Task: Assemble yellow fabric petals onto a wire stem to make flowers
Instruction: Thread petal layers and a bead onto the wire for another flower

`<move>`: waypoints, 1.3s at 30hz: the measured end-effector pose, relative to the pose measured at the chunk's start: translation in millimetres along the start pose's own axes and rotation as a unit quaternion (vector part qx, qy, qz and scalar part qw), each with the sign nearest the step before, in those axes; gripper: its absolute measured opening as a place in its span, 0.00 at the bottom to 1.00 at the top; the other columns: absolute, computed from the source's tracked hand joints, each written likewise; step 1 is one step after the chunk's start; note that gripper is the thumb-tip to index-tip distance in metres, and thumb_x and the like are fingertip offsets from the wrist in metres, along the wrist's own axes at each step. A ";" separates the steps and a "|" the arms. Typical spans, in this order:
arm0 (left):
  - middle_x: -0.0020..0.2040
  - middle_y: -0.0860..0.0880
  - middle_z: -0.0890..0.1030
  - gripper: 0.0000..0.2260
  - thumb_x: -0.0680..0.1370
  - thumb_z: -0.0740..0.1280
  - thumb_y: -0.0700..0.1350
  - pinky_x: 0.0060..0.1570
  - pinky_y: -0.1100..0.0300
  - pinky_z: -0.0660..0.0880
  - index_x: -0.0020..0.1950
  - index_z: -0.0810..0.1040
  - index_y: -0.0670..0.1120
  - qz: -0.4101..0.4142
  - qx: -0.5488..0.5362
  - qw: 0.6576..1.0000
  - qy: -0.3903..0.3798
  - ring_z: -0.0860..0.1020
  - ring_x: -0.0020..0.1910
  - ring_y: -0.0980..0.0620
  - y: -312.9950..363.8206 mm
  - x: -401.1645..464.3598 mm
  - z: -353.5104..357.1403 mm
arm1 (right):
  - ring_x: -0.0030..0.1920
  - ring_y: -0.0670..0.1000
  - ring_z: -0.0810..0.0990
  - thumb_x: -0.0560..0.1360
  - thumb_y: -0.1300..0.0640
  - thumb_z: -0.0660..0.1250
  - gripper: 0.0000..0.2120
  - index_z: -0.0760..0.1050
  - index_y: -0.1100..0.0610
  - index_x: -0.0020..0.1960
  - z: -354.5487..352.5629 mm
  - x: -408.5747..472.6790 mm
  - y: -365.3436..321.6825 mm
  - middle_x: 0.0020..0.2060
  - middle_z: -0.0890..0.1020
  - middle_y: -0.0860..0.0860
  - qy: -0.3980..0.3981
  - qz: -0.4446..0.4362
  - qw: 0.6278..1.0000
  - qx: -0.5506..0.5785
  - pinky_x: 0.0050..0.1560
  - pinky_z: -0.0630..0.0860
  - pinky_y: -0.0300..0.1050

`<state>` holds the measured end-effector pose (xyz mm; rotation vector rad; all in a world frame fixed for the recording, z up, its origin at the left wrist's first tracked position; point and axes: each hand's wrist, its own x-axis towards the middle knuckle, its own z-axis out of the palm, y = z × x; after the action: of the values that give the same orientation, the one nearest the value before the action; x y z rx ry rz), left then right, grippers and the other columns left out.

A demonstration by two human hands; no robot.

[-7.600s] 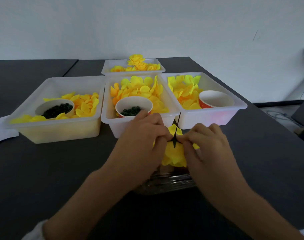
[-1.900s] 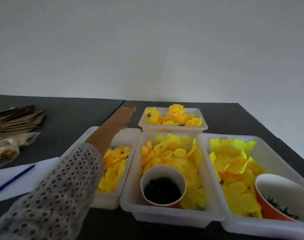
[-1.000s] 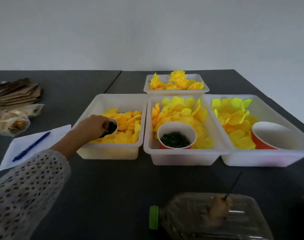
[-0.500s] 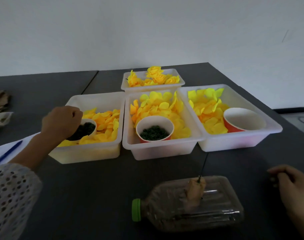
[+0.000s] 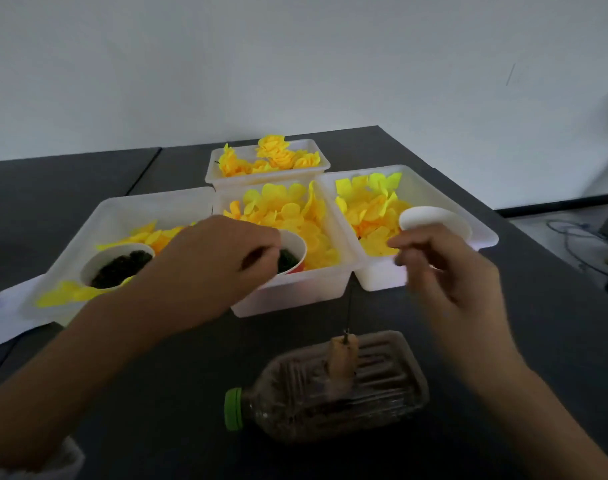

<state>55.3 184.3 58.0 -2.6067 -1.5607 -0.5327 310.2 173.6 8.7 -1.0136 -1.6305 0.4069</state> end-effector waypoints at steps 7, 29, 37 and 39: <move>0.30 0.54 0.70 0.15 0.77 0.52 0.55 0.26 0.63 0.56 0.36 0.72 0.52 0.052 0.042 0.997 0.025 0.67 0.29 0.56 47.2 -2.6 9.9 | 0.39 0.47 0.72 0.75 0.69 0.65 0.05 0.75 0.60 0.45 34.1 13.0 -44.3 0.39 0.77 0.50 -0.127 -0.129 0.983 -0.037 0.39 0.71 0.45; 0.43 0.55 0.79 0.14 0.85 0.54 0.45 0.46 0.62 0.73 0.49 0.79 0.47 -0.138 -0.270 0.938 0.168 0.77 0.46 0.58 73.2 -24.0 72.9 | 0.38 0.45 0.75 0.77 0.64 0.66 0.05 0.75 0.59 0.42 29.9 -11.7 -25.3 0.37 0.78 0.49 -0.036 0.080 0.987 0.138 0.41 0.71 0.36; 0.50 0.56 0.78 0.29 0.74 0.40 0.71 0.52 0.50 0.74 0.55 0.73 0.57 -0.172 -0.191 0.966 -0.019 0.75 0.47 0.56 83.9 -44.9 123.7 | 0.39 0.47 0.77 0.80 0.66 0.59 0.08 0.72 0.60 0.43 47.9 -28.0 -9.1 0.35 0.80 0.48 -0.008 0.115 0.946 0.303 0.40 0.72 0.37; 0.57 0.58 0.76 0.32 0.69 0.50 0.76 0.52 0.54 0.72 0.66 0.67 0.59 -0.138 -0.124 0.980 -0.073 0.73 0.51 0.58 77.7 -49.6 126.5 | 0.39 0.48 0.77 0.80 0.66 0.59 0.07 0.72 0.62 0.44 49.4 -29.4 -6.6 0.35 0.79 0.49 -0.011 0.106 0.950 0.292 0.41 0.72 0.37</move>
<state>134.4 132.8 -66.8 -2.6715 -2.0450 -0.5994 262.7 158.6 -20.7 -0.7260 -1.2996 0.9835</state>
